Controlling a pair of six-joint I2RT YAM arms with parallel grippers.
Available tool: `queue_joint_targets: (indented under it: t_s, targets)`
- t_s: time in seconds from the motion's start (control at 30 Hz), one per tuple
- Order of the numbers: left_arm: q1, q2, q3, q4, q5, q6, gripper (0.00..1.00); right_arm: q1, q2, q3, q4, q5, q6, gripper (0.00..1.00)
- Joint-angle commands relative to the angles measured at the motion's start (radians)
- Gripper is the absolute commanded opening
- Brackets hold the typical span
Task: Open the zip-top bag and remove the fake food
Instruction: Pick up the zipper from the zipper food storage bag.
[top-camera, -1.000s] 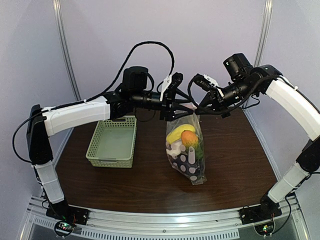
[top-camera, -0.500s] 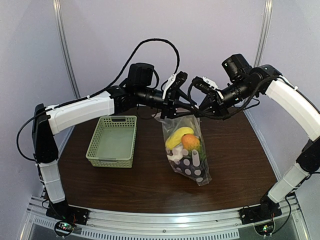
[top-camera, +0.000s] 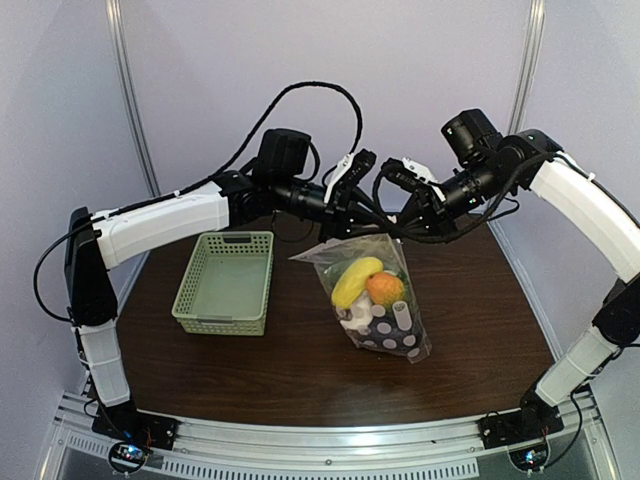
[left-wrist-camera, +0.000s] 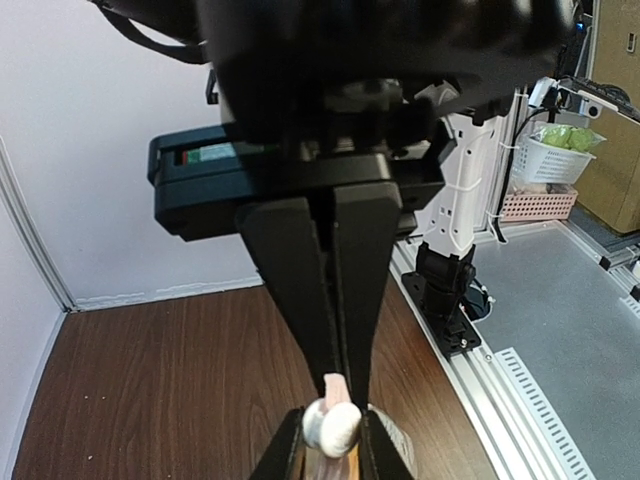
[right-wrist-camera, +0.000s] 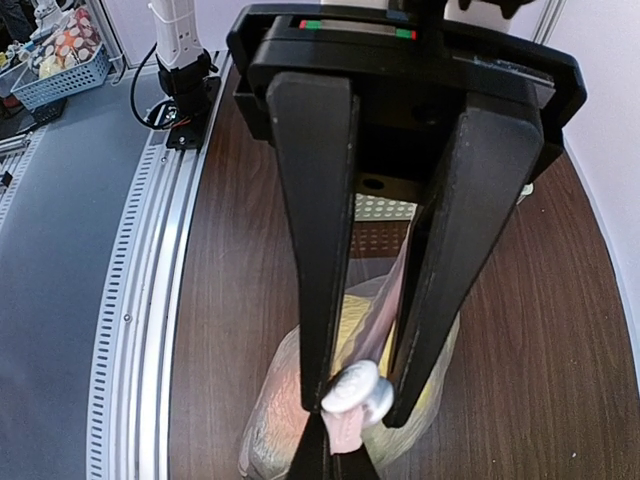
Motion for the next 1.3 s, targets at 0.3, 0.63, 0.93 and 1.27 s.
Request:
queue_joint_targets:
  t_s: [0.3, 0.63, 0.93, 1.27]
  targets:
    - [0.020, 0.019, 0.017, 0.016, 0.036, -0.126, 0.26, 0.004, -0.010, 0.001, 0.061, 0.057, 0.005, 0.00]
    - [0.041, 0.032, 0.007, 0.084, 0.133, -0.235, 0.15, 0.010, -0.007, -0.010, 0.073, 0.082, 0.004, 0.00]
    - [0.041, 0.041, -0.001, 0.135, 0.122, -0.256, 0.22, 0.018, 0.006, -0.011, 0.083, 0.094, 0.010, 0.00]
    - [0.041, 0.056, 0.002, 0.134, 0.118, -0.263, 0.03, 0.021, 0.017, 0.011, 0.076, 0.104, 0.009, 0.00]
